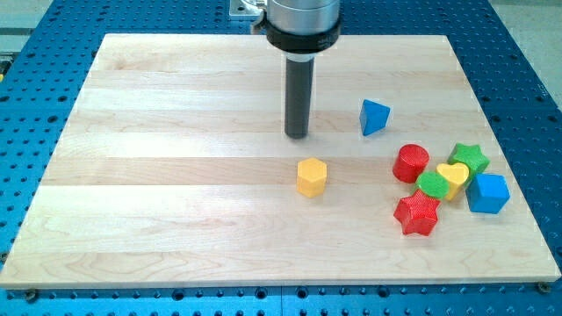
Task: Move the hexagon diagonally to the triangle
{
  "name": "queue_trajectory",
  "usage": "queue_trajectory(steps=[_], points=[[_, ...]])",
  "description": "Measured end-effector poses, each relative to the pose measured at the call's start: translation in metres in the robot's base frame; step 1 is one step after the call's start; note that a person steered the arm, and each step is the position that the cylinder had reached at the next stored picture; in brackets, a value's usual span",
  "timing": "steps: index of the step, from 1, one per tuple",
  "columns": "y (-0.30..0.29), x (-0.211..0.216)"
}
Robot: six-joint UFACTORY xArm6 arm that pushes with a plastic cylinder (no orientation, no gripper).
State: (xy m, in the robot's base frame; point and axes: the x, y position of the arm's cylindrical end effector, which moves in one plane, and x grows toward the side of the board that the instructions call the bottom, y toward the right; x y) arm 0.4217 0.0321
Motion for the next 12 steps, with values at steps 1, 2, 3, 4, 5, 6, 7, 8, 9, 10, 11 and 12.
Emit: queue_trajectory(steps=[1, 2, 3, 4, 5, 6, 7, 8, 9, 10, 11, 12], points=[[0.02, 0.033], [0.02, 0.042], [0.02, 0.046], [0.016, 0.069], [0.016, 0.08], [0.016, 0.085], [0.019, 0.086], [0.023, 0.086], [0.036, 0.087], [0.037, 0.087], [0.044, 0.098], [0.05, 0.111]])
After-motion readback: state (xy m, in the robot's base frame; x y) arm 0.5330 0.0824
